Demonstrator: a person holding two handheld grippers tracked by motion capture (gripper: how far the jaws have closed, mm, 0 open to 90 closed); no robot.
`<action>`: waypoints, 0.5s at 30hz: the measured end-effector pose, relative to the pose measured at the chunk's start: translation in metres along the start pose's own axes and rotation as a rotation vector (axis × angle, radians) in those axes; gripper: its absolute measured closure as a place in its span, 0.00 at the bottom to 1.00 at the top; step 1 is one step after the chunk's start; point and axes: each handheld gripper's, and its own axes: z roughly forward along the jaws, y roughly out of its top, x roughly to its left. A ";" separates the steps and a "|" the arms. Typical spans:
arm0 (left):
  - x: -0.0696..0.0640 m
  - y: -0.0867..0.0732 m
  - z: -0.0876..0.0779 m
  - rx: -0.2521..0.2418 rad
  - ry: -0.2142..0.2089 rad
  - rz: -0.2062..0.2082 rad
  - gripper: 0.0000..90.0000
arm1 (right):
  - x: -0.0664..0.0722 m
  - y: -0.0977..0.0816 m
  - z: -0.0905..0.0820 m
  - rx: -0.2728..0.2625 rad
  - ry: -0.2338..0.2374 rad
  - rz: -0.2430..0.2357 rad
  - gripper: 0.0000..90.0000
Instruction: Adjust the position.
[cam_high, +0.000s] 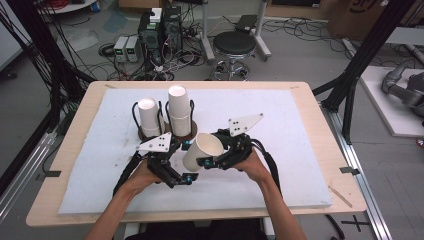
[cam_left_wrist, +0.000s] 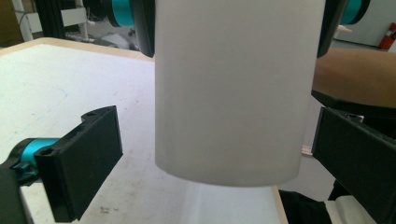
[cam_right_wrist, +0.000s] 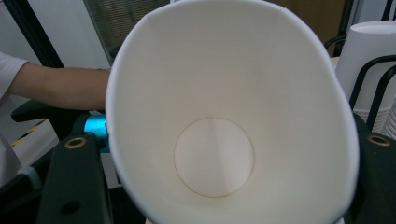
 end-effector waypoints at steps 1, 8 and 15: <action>0.000 0.000 -0.001 0.002 0.008 0.005 0.02 | 0.000 0.000 0.000 0.002 0.001 -0.001 0.35; -0.002 0.000 -0.008 0.049 0.070 0.015 0.02 | 0.001 0.000 -0.001 0.034 -0.027 -0.004 0.35; 0.000 -0.006 -0.024 0.079 0.167 0.019 0.02 | 0.002 -0.002 0.001 0.112 -0.098 -0.008 0.35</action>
